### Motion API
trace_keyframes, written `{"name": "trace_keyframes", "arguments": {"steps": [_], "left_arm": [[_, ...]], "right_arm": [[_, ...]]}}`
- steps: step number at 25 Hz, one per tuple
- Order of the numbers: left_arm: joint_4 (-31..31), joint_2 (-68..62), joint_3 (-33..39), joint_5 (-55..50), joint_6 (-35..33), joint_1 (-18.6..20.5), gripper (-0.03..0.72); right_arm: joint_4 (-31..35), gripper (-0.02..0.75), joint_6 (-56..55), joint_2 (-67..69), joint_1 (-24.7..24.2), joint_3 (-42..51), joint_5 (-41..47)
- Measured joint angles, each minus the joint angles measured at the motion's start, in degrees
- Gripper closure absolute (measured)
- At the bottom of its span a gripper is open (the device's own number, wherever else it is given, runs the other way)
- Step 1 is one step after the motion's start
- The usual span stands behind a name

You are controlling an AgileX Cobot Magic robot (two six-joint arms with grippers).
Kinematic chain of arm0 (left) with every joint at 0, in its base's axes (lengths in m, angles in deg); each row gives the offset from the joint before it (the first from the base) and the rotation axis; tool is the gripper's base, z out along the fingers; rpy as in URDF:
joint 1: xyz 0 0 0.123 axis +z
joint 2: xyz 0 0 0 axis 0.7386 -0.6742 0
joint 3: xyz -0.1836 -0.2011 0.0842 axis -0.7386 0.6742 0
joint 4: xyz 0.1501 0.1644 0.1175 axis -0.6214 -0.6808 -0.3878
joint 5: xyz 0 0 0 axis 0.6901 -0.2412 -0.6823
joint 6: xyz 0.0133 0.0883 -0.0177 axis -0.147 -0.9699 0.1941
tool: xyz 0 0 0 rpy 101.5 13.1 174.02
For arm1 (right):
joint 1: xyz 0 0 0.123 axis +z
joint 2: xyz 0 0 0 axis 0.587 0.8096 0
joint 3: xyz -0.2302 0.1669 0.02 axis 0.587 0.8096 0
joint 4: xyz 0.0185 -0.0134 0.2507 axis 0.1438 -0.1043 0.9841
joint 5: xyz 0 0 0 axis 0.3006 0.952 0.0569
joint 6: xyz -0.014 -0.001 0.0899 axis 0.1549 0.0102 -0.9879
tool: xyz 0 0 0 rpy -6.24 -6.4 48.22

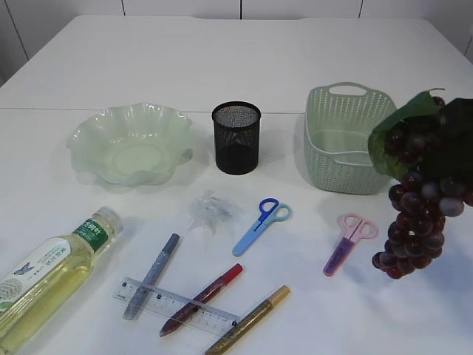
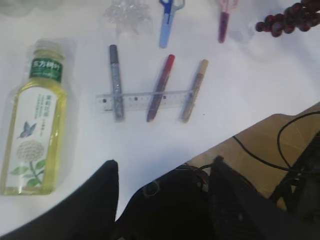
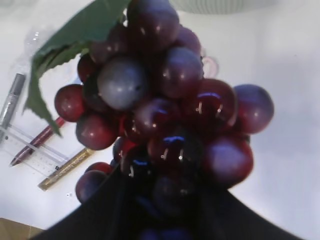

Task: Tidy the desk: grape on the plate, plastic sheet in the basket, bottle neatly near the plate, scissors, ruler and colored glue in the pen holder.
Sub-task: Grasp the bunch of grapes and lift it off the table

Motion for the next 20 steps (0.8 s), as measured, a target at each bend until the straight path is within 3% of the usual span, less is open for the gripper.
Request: {"name": "trace_keyframes", "arguments": {"steps": [7, 11, 20], "left_arm": [[8.5, 0.0, 0.0, 5.7, -13.8, 0.0, 0.264], [11.6, 0.0, 0.0, 9.1, -21.4, 0.0, 0.264], [26.3, -3.6, 1.6, 14.5, -39.4, 0.0, 0.264]], "right_arm": [[3.6, 0.488, 6.1, -3.8, 0.0, -1.4, 0.8], [10.0, 0.489, 13.1, -3.9, 0.0, -3.6, 1.2], [25.1, 0.489, 28.8, -4.2, 0.0, -4.9, 1.8]]}}
